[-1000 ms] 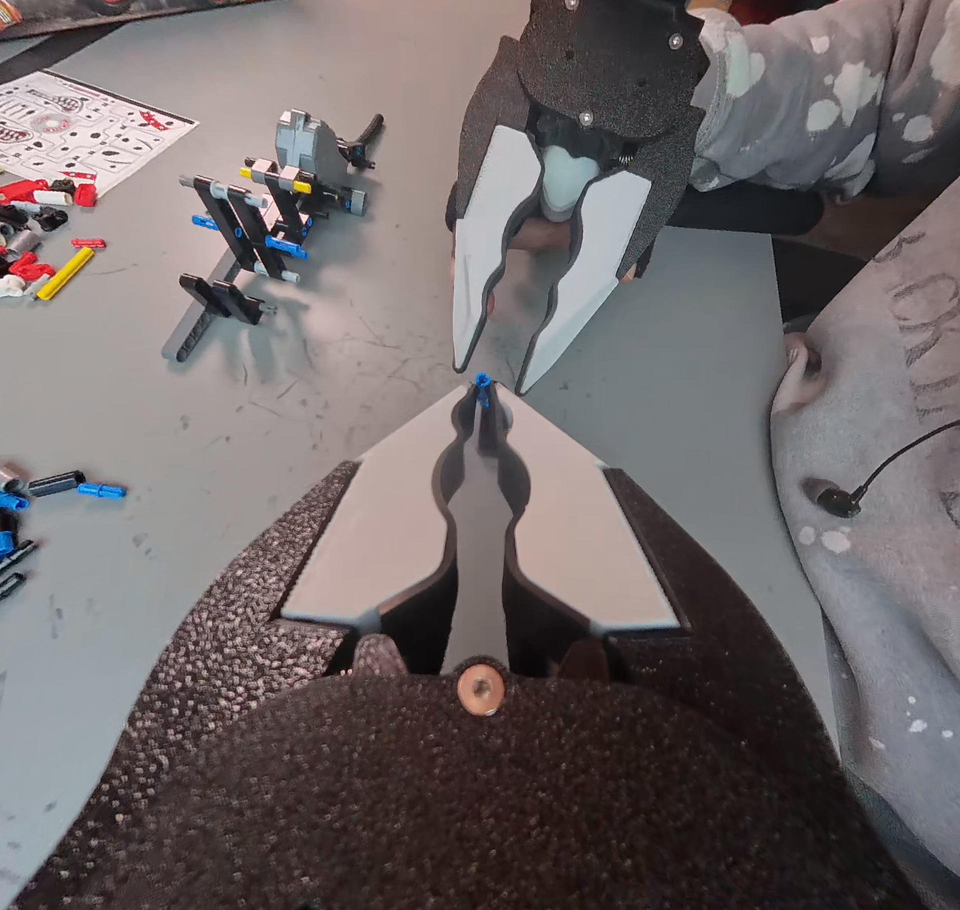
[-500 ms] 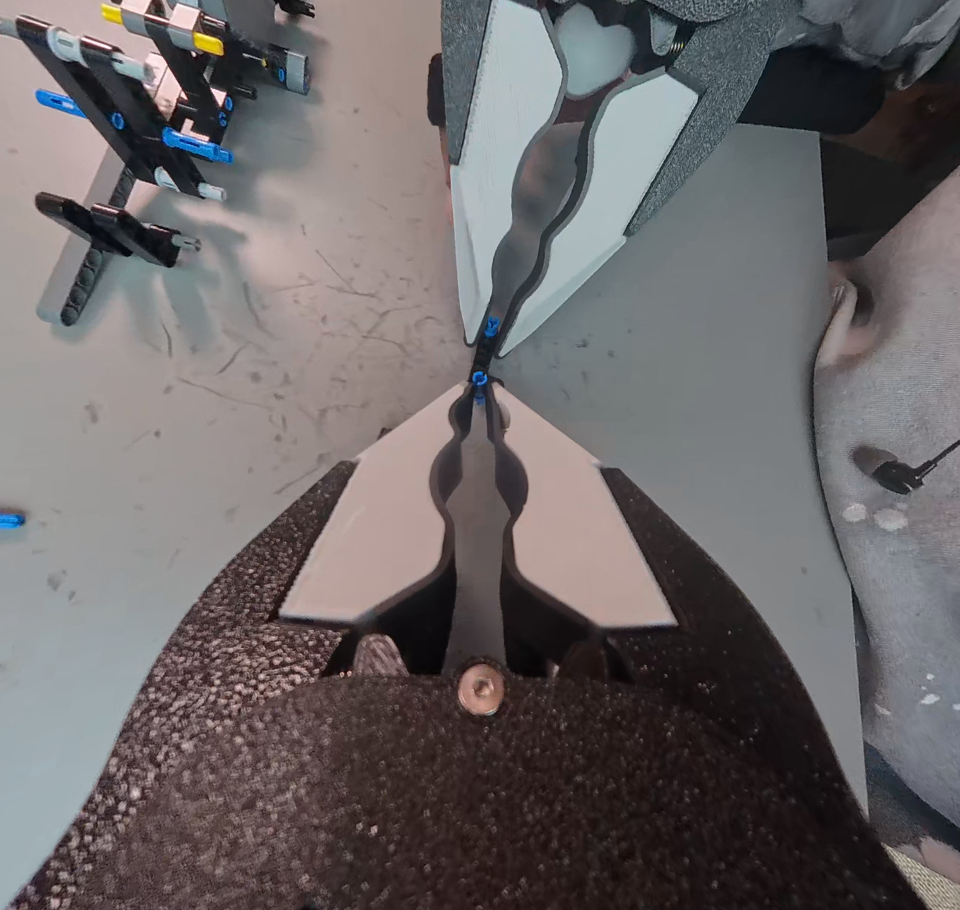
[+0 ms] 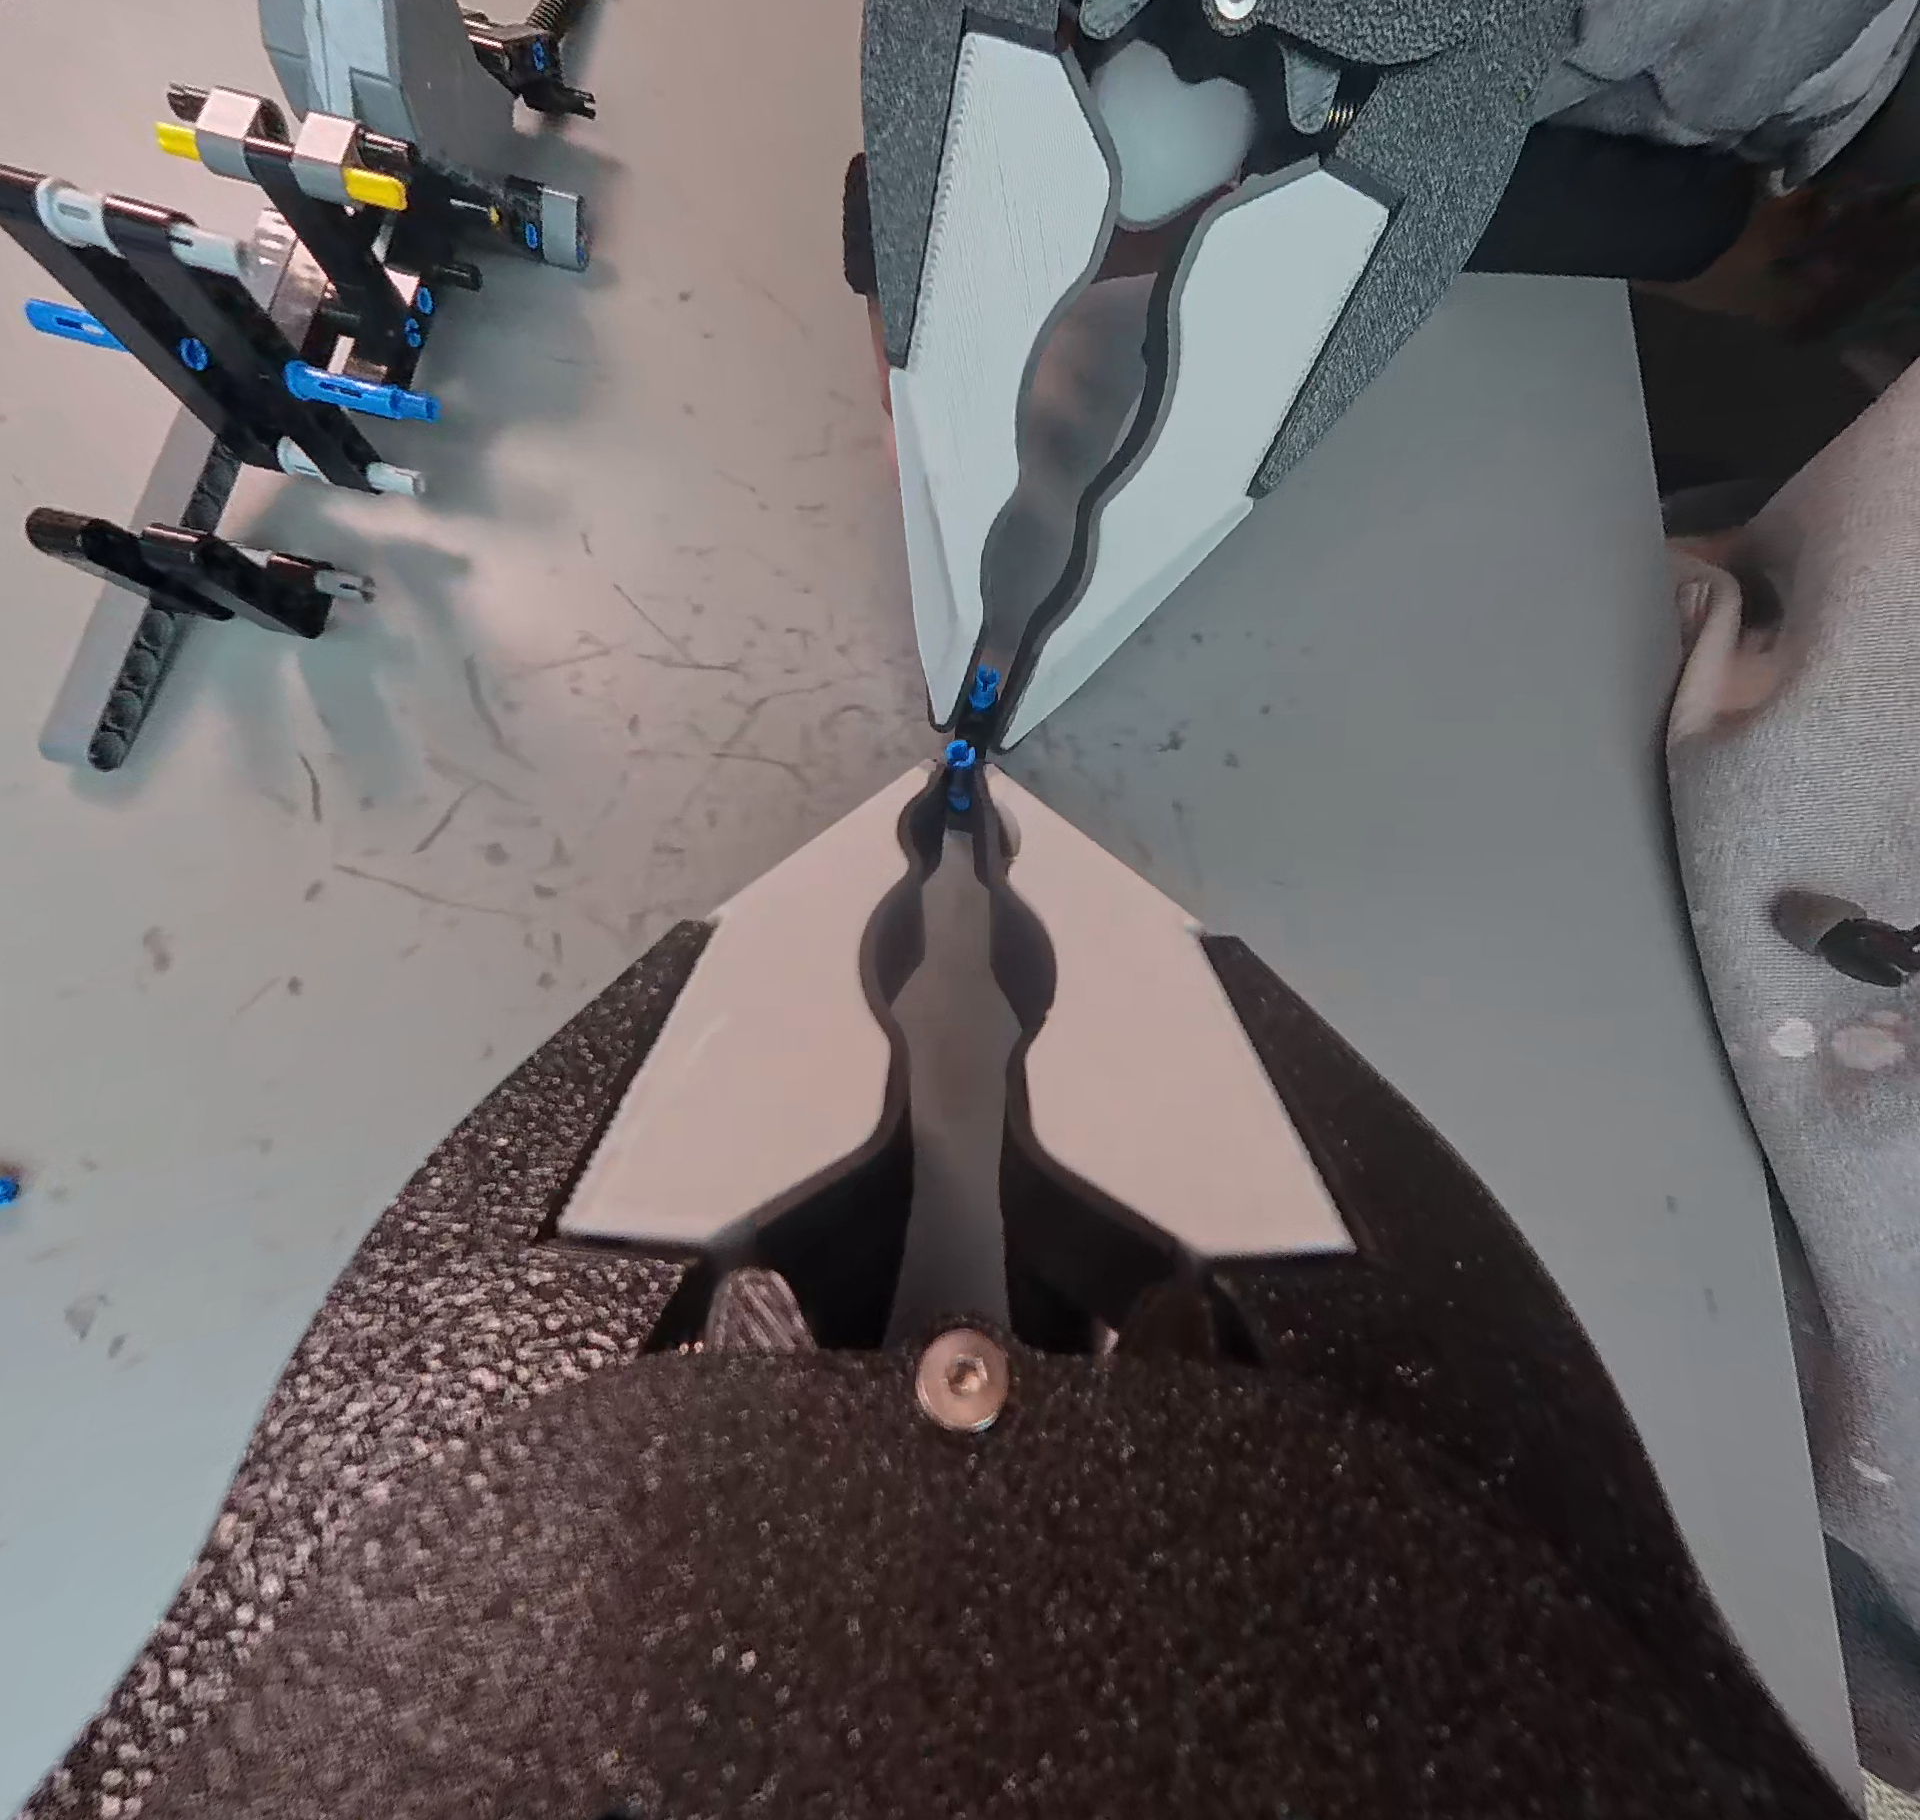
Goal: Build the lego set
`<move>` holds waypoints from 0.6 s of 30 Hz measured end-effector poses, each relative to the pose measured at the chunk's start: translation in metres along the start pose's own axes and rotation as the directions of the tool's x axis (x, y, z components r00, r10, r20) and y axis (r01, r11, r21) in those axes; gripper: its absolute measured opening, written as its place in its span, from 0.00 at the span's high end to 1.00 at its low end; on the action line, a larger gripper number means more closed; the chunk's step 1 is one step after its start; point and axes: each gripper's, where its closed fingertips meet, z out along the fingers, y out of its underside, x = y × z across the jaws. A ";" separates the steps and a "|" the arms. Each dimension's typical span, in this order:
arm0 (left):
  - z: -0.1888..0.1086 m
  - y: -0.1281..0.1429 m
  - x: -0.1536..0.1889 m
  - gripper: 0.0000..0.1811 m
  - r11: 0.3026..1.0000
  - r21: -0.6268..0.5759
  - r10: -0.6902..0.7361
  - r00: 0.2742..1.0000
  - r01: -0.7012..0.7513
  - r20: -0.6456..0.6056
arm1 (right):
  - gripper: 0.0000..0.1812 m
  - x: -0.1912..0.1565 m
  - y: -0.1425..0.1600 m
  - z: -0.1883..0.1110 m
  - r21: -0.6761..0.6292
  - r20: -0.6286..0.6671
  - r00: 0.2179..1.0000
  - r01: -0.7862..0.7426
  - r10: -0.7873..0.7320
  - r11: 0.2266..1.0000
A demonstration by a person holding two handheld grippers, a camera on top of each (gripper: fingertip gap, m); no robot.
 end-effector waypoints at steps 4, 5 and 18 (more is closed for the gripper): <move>0.000 0.001 -0.001 0.96 1.000 -0.020 -0.002 1.000 0.002 0.001 | 0.96 0.000 0.000 0.000 0.003 0.002 1.000 -0.002 0.002 1.000; 0.000 0.001 0.000 0.96 0.999 -0.034 0.009 1.000 -0.009 0.008 | 0.96 0.000 0.000 0.000 0.002 0.002 1.000 -0.002 0.002 1.000; 0.005 0.008 0.005 0.97 0.971 -0.142 0.196 0.981 -0.194 0.003 | 0.96 -0.003 0.000 0.000 0.002 0.010 1.000 -0.004 0.004 1.000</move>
